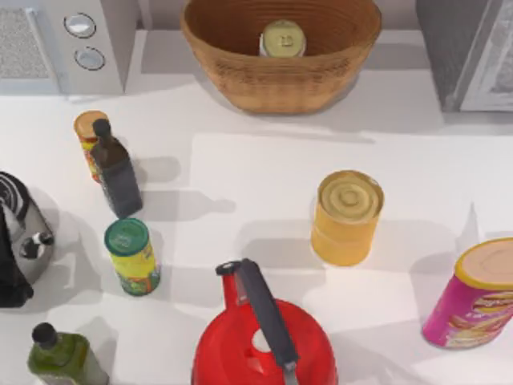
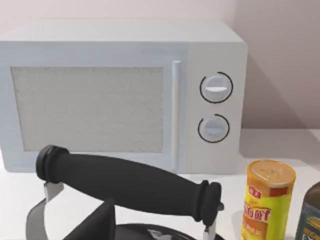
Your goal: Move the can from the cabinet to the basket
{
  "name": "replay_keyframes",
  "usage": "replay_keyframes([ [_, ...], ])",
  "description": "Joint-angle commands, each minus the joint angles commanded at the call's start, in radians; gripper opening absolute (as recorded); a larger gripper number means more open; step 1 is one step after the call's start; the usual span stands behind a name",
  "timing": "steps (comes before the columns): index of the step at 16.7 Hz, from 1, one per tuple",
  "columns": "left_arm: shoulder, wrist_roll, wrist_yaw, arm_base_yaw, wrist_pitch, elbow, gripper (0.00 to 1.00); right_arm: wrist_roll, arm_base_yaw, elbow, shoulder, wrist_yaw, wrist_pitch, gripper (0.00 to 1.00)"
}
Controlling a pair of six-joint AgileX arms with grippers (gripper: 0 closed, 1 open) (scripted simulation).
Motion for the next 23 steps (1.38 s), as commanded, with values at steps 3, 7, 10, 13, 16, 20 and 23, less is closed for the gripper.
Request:
replay_keyframes([
  [3,0.0,0.0,0.0,0.0,0.0,0.0,1.0,0.0,-0.056,-0.169,-0.189,-0.059,-0.044,1.0],
  [7,0.0,0.0,0.0,0.0,0.0,0.0,1.0,-0.001,-0.09,-0.262,-0.296,-0.096,-0.071,1.0],
  [10,0.0,0.0,0.0,0.0,0.0,0.0,1.0,-0.001,-0.09,-0.262,-0.296,-0.096,-0.071,1.0],
  [13,0.0,0.0,0.0,0.0,0.0,0.0,1.0,-0.001,-0.088,-0.26,-0.291,-0.095,-0.069,1.0],
  [16,0.0,0.0,0.0,0.0,0.0,0.0,1.0,0.001,-0.144,-0.236,-0.226,-0.153,-0.006,1.0],
  [20,0.0,0.0,0.0,0.0,0.0,0.0,1.0,0.004,-0.32,-0.171,0.008,-0.324,0.201,1.0],
  [23,0.0,0.0,0.0,0.0,0.0,0.0,1.0,0.007,-0.494,-0.113,0.276,-0.492,0.406,1.0],
])
